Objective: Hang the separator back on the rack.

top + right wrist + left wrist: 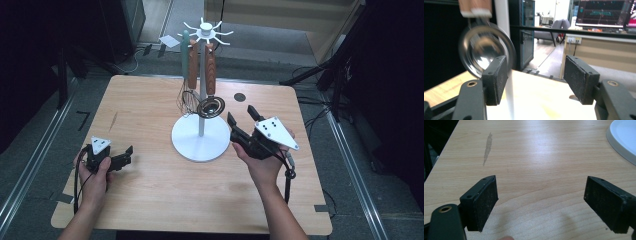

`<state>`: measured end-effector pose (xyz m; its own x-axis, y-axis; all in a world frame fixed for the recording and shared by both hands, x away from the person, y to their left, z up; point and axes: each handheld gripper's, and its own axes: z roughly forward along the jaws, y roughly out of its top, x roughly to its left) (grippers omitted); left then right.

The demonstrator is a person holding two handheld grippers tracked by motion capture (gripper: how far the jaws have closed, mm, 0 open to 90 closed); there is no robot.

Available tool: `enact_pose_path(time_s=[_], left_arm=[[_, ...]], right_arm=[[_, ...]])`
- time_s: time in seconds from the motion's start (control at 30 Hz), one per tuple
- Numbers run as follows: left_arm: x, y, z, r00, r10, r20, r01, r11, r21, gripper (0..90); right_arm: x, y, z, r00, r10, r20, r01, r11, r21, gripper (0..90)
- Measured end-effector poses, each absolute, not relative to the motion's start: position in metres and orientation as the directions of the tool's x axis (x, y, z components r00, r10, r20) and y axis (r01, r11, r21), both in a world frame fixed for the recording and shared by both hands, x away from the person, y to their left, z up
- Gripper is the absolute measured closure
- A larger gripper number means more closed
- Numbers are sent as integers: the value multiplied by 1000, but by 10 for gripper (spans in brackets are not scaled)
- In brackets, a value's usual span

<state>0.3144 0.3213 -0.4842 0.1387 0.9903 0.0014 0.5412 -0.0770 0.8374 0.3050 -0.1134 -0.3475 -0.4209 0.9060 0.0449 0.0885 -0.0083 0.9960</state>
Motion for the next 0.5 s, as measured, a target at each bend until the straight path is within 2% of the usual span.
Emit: enact_pose_path(time_s=[0.3, 0.5], left_arm=[[314, 321, -484, 144, 989, 8, 547, -86, 833, 126], [315, 321, -484, 149, 989, -2, 549, -81, 832, 126]], right_arm=[[299, -141, -383, -380, 921, 80, 154, -23, 988, 336], [295, -155, -405, -388, 913, 128, 190, -56, 980, 287]])
